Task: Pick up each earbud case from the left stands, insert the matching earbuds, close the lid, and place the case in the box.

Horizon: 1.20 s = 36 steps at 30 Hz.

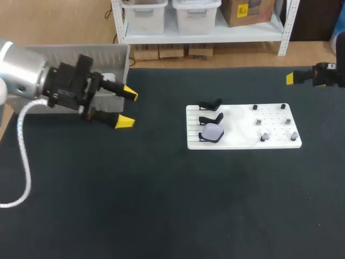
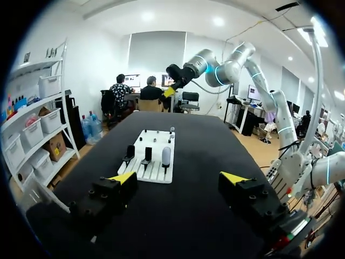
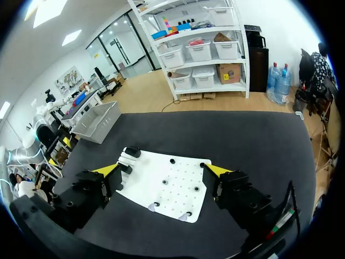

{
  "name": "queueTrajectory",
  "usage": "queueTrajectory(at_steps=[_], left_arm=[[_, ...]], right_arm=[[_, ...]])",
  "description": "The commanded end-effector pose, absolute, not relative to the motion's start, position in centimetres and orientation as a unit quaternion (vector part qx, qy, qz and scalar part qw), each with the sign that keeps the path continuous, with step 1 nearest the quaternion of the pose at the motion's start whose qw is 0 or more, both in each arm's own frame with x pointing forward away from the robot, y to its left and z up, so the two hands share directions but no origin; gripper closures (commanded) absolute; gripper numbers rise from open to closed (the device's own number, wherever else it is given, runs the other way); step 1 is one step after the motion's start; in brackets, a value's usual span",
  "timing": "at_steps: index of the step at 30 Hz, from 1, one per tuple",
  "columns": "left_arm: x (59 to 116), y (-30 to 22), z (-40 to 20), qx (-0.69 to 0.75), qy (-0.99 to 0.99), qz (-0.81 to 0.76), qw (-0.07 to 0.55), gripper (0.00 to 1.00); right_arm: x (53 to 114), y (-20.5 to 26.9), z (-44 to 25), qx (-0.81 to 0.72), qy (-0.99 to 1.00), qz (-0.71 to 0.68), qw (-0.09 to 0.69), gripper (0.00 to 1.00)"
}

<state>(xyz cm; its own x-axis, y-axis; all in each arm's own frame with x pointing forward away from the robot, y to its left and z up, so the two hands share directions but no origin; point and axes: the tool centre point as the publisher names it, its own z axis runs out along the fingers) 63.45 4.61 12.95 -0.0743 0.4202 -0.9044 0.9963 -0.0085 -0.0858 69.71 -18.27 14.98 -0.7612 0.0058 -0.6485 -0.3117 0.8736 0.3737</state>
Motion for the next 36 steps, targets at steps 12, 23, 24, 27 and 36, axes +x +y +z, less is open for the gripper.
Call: queueTrajectory(at_steps=[12,23,24,27,36], left_arm=[[65.0,-1.1,9.4,0.596,0.592,-0.412,0.352,0.0],[65.0,-5.7,7.0,0.602,0.581,-0.418,0.355,0.0],[64.9,-5.9,6.8,0.601,0.581,-0.418,0.356,0.0],[64.7,-6.6,6.3,0.599,0.583,-0.415,0.36,0.0],[64.1,-7.7,4.5,0.587,0.595,-0.414,0.361,0.0]], right_arm=[[69.8,-18.3,14.9,-0.085,0.908,0.238,0.335,0.0],[69.8,-18.3,14.9,-0.085,0.908,0.238,0.335,0.0],[69.8,-18.3,14.9,-0.085,0.908,0.238,0.335,0.0],[69.8,-18.3,14.9,-0.085,0.908,0.238,0.335,0.0],[69.8,-18.3,14.9,-0.085,0.908,0.238,0.335,0.0]])
